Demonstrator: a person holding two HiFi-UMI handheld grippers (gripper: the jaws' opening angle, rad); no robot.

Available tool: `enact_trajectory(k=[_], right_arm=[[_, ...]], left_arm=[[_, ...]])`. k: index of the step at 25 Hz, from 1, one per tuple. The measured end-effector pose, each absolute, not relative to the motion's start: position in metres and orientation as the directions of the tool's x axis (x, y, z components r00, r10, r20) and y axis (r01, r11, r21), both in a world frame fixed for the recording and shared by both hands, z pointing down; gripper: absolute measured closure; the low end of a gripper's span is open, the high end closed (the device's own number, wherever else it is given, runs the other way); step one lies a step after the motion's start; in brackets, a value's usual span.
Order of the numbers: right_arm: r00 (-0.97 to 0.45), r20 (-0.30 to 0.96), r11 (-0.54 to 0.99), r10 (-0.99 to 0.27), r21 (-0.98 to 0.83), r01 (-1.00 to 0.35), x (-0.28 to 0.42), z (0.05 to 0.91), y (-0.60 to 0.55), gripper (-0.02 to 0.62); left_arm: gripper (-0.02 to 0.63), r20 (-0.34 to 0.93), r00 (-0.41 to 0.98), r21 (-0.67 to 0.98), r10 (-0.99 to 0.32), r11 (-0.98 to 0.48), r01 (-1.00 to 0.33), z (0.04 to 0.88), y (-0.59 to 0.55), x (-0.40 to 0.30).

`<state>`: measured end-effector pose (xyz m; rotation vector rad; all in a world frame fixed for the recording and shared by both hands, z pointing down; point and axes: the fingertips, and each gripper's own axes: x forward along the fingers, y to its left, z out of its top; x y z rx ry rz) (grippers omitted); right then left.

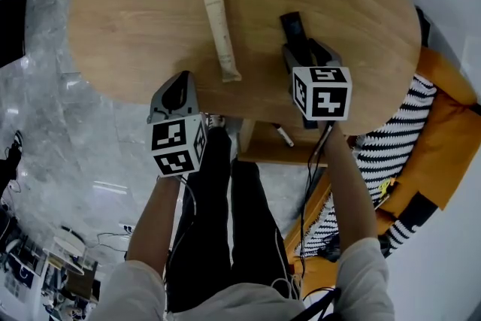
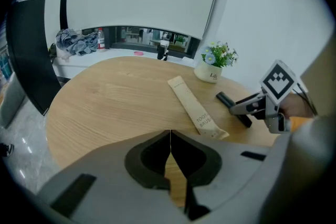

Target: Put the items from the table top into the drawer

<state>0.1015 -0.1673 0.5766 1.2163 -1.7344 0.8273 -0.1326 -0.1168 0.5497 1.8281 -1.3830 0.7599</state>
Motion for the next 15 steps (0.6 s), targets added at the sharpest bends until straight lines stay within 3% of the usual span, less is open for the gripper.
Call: enact_trajectory(k=[6, 8, 15], right_arm=[[-0.18, 0.913, 0.312, -0.367, -0.062, -0.948, 0.1008, 0.5754, -0.1674, 0.373], [-0.179, 0.917, 0.307, -0.356, -0.066, -0.949, 0.1003, 0.575, -0.1673, 0.42], [-0.167, 0.922, 0.305, -0.351, -0.056, -0.951, 0.1007, 0.5743, -0.1675, 0.425]], left_arm=[[0.595, 0.797, 0.258, 0.191, -0.545, -0.178, -0.965, 0.5491, -0.1174, -0.1346], [0.595, 0.797, 0.261, 0.192, -0.545, -0.18, -0.965, 0.5486, -0.1165, -0.1354], [0.595, 0.794, 0.254, 0.185, -0.552, -0.178, -0.966, 0.5479, -0.1137, -0.1421]])
